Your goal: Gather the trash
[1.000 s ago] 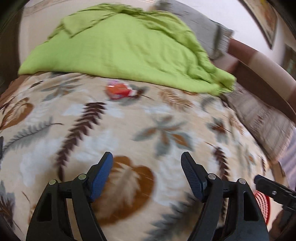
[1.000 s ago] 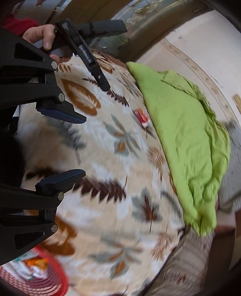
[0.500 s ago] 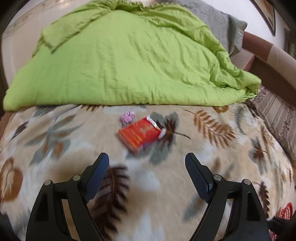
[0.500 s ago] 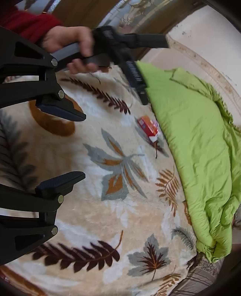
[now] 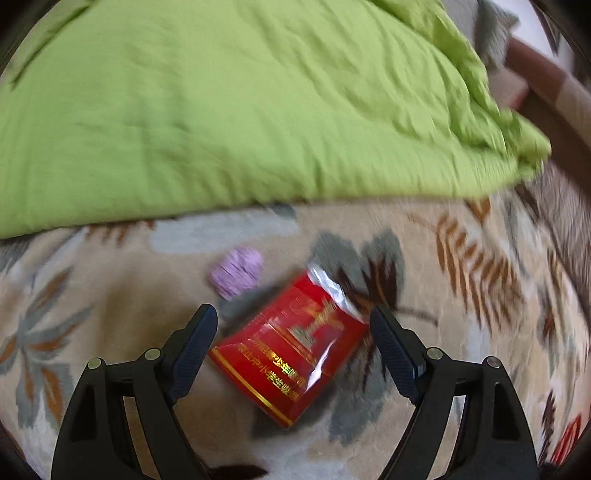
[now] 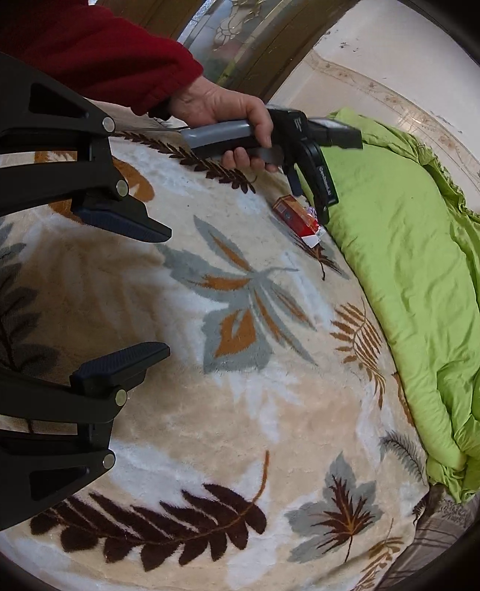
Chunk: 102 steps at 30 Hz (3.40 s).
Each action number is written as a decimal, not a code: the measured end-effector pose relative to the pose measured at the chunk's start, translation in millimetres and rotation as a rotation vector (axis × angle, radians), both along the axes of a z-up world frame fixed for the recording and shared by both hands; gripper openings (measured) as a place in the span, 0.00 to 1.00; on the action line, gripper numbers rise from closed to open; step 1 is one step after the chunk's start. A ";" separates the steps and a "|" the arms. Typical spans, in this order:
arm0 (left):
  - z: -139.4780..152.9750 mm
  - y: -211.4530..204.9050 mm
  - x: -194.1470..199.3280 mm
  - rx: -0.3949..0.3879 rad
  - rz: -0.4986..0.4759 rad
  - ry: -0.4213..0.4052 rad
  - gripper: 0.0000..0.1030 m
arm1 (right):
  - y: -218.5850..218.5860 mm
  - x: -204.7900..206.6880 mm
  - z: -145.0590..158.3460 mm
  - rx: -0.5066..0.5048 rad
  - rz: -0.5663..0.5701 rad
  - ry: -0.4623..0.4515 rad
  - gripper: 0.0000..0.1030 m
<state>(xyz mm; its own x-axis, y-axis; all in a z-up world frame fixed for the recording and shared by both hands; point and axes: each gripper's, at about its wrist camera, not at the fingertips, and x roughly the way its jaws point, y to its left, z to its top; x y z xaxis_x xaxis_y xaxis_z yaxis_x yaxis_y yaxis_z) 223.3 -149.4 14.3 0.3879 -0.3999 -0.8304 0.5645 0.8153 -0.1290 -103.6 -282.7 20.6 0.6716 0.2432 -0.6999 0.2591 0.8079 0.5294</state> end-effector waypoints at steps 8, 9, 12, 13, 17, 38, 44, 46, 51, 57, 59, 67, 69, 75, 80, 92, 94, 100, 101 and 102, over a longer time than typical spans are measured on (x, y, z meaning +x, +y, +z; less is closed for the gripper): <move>-11.9 -16.2 -23.3 0.110 -0.086 -0.029 0.81 | -0.7 1.5 1.0 0.016 0.006 -0.016 0.59; -15.2 -18.2 -18.6 0.123 -0.061 -0.025 0.81 | -0.4 2.1 1.0 0.017 0.007 -0.016 0.59; -15.4 -24.5 -17.2 0.111 0.010 -0.059 0.72 | 1.3 1.9 2.3 0.007 0.011 -0.019 0.59; -14.4 -24.2 -19.2 0.107 0.026 -0.071 0.62 | 1.3 1.2 3.3 0.000 0.009 -0.021 0.59; -11.6 -9.8 -38.3 0.081 0.083 -0.092 0.58 | -0.3 -1.0 5.9 -0.013 -0.007 -0.031 0.59; 1.8 135.1 -169.5 -0.091 0.548 -0.105 0.57 | 44.3 174.0 51.9 -0.114 0.255 -0.079 0.58; -1.3 140.2 -165.0 -0.103 0.573 -0.075 0.57 | 59.4 264.9 30.6 -0.103 0.237 -0.025 0.57; -2.3 142.3 -164.7 -0.109 0.579 -0.071 0.57 | 58.1 289.7 19.4 -0.083 0.194 -0.012 0.57; -3.8 141.4 -162.9 -0.102 0.579 -0.065 0.57 | 67.3 331.6 4.1 -0.109 0.166 0.014 0.54; -3.7 140.2 -162.7 -0.098 0.572 -0.072 0.57 | 87.4 354.5 -3.1 -0.204 0.204 0.034 0.31; -2.9 139.6 -163.5 -0.100 0.570 -0.075 0.57 | 89.3 345.5 1.4 -0.213 0.213 0.013 0.31; 6.7 134.1 -176.1 -0.095 0.529 -0.133 0.57 | 76.8 224.2 39.7 -0.257 0.254 -0.090 0.31; 7.8 133.7 -179.9 -0.094 0.518 -0.141 0.57 | 73.7 189.0 45.5 -0.269 0.245 -0.108 0.31; 16.9 128.4 -200.7 -0.073 0.463 -0.209 0.57 | 49.4 74.2 43.3 -0.254 0.166 -0.123 0.31; 24.6 120.6 -227.2 -0.039 0.418 -0.255 0.57 | 43.3 9.5 34.8 -0.266 0.118 -0.125 0.31; 31.2 119.9 -311.2 0.009 0.353 -0.294 0.57 | 44.0 -50.4 35.5 -0.235 0.096 -0.163 0.31; 31.5 121.4 -324.0 0.021 0.345 -0.304 0.57 | 45.1 -56.8 38.2 -0.235 0.093 -0.177 0.31; 32.1 126.4 -351.8 0.050 0.328 -0.327 0.57 | 52.0 -74.3 45.4 -0.248 0.107 -0.209 0.31; 32.5 126.8 -356.1 0.053 0.325 -0.332 0.57 | 54.0 -77.2 46.4 -0.252 0.112 -0.214 0.31; 33.3 127.7 -361.2 0.056 0.323 -0.340 0.57 | 55.9 -79.8 47.1 -0.254 0.118 -0.217 0.31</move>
